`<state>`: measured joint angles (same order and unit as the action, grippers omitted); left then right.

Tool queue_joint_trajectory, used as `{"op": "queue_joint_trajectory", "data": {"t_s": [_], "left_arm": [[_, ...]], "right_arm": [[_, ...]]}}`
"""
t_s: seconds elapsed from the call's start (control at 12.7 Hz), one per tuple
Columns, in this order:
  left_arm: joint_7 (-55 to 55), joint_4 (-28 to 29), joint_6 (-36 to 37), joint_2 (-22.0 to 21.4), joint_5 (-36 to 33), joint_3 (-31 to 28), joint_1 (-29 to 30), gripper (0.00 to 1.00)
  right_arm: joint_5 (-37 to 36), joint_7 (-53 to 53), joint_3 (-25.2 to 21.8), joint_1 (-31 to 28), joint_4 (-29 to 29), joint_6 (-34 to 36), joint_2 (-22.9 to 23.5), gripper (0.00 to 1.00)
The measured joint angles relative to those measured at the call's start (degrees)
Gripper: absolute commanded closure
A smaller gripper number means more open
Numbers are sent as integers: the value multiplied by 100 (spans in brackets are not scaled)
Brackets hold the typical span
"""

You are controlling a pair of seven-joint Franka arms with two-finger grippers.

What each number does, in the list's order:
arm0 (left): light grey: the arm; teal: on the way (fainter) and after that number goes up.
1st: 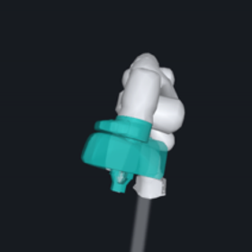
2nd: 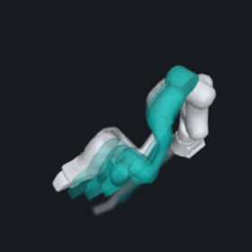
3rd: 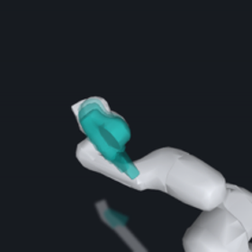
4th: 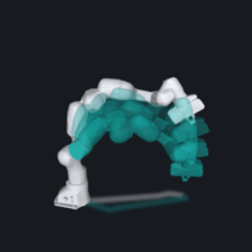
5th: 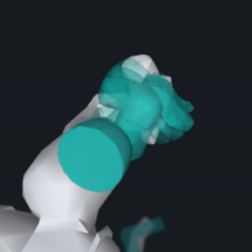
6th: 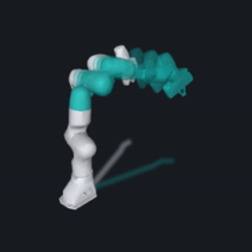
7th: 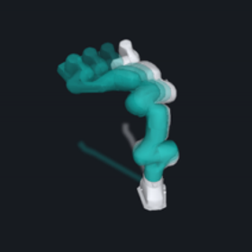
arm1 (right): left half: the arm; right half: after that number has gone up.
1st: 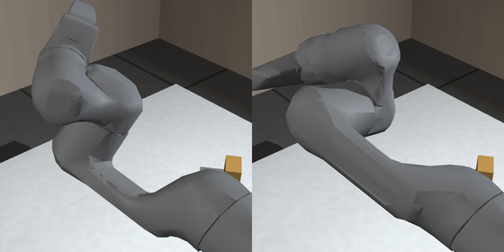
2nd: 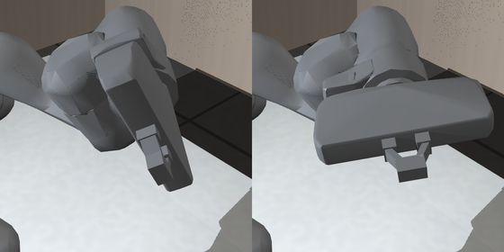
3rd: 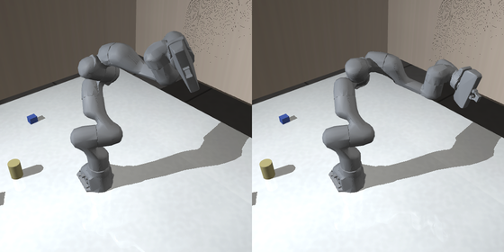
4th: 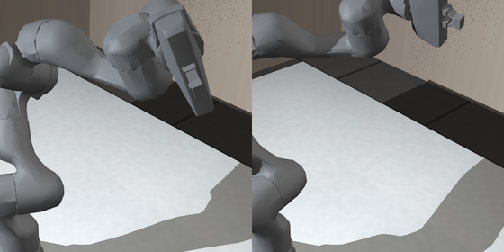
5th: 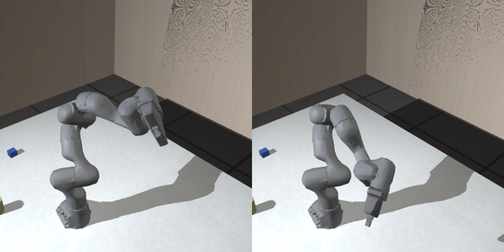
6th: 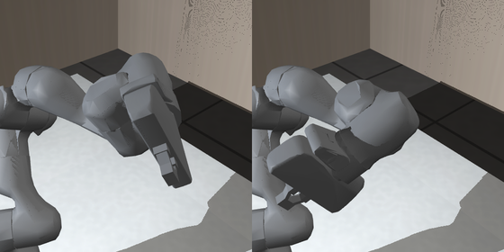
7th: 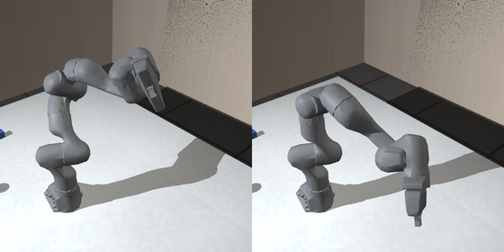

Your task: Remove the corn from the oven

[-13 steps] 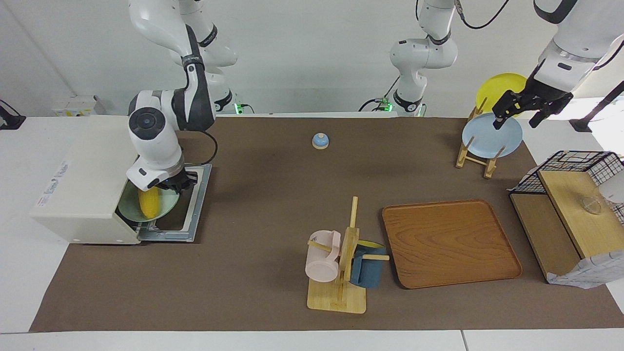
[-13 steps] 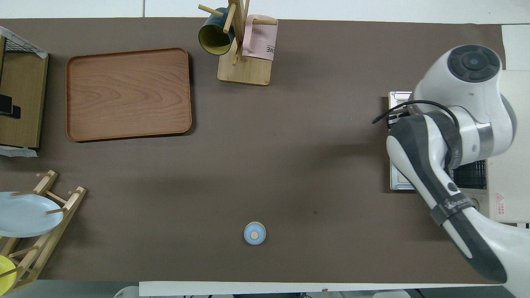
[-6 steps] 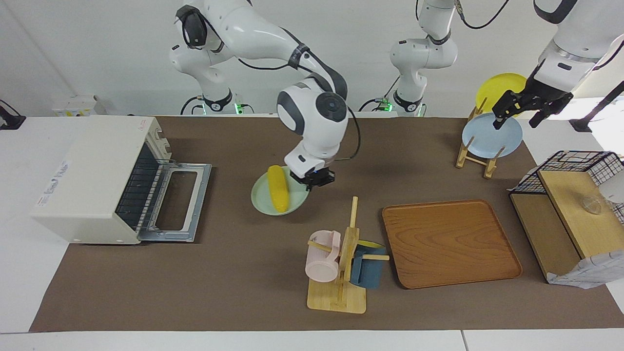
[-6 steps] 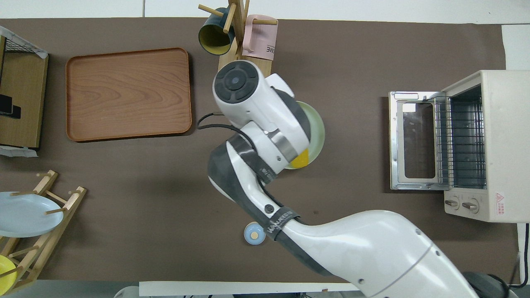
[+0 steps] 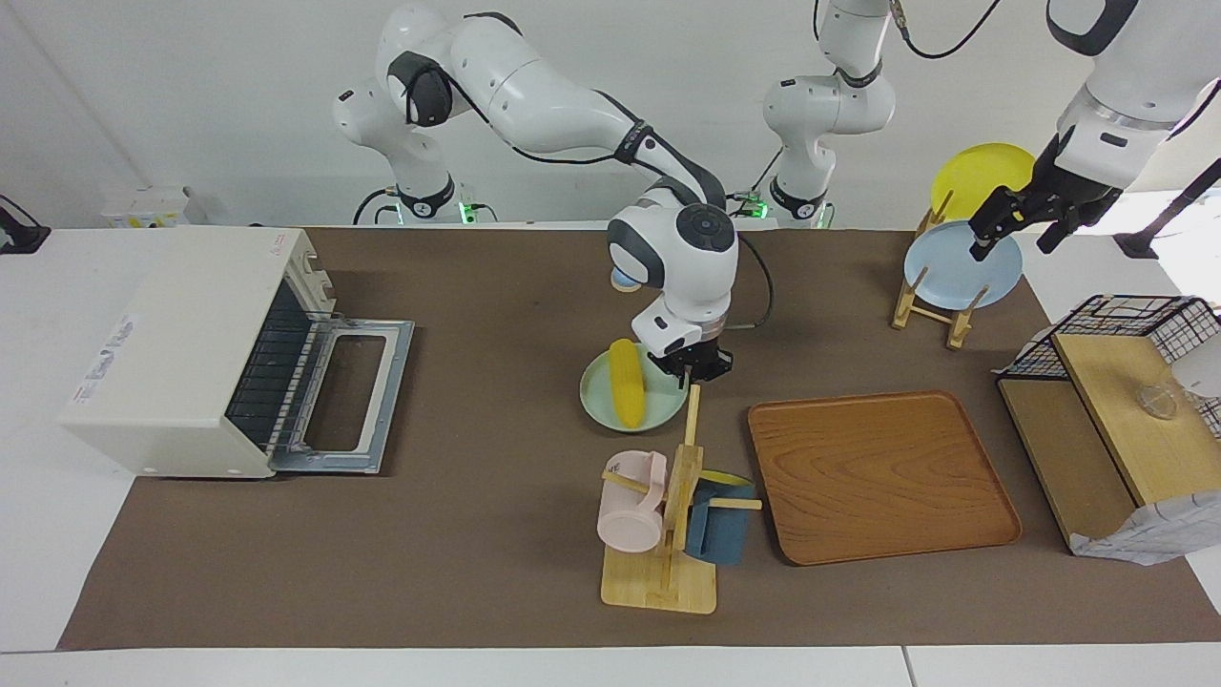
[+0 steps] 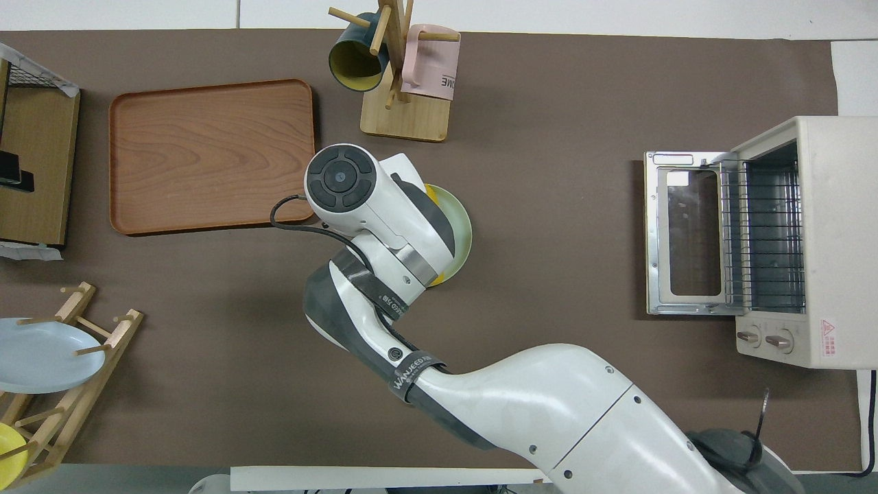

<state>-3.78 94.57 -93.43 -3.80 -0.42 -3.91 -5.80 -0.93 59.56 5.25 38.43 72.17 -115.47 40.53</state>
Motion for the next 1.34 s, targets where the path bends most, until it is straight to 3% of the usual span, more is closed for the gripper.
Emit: {"op": "queue_joint_trajectory", "data": {"t_s": [0.24,0.39,0.55,0.71,0.94,1.02,1.1,1.18,1.34], "left_arm": [[-270,1232,-1337,-94,18,101,-357,0],[-1102,1965,-2504,62,46,131,-1048,0],[-2513,2253,-3658,658,49,175,-2100,0],[-3907,2065,-4418,1472,46,195,-3072,0],[-4631,1517,-4758,2318,45,185,-3675,0],[-4730,1420,-4938,2505,45,179,-3741,7],[-4767,1372,-5047,2647,45,179,-3771,70],[-4773,1356,-5083,2755,45,174,-3797,100],[-4775,1327,-5028,2839,45,162,-3821,100]], "right_arm": [[95,-51,-121,-164,-378,621,-136,56],[57,-944,-159,-814,-351,1097,-567,79],[55,-2011,-161,-1624,307,1282,-1097,92],[-123,-3062,-169,-2292,1390,1213,-1592,100],[-613,-3854,-168,-3043,2901,277,-2020,100],[-726,-3917,-165,-3171,3235,57,-2088,100],[-804,-3923,-164,-3238,3440,-77,-2123,100],[-849,-3923,-162,-3272,3568,-188,-2132,100],[-891,-3923,-162,-3303,3763,-425,-2133,100]]}}
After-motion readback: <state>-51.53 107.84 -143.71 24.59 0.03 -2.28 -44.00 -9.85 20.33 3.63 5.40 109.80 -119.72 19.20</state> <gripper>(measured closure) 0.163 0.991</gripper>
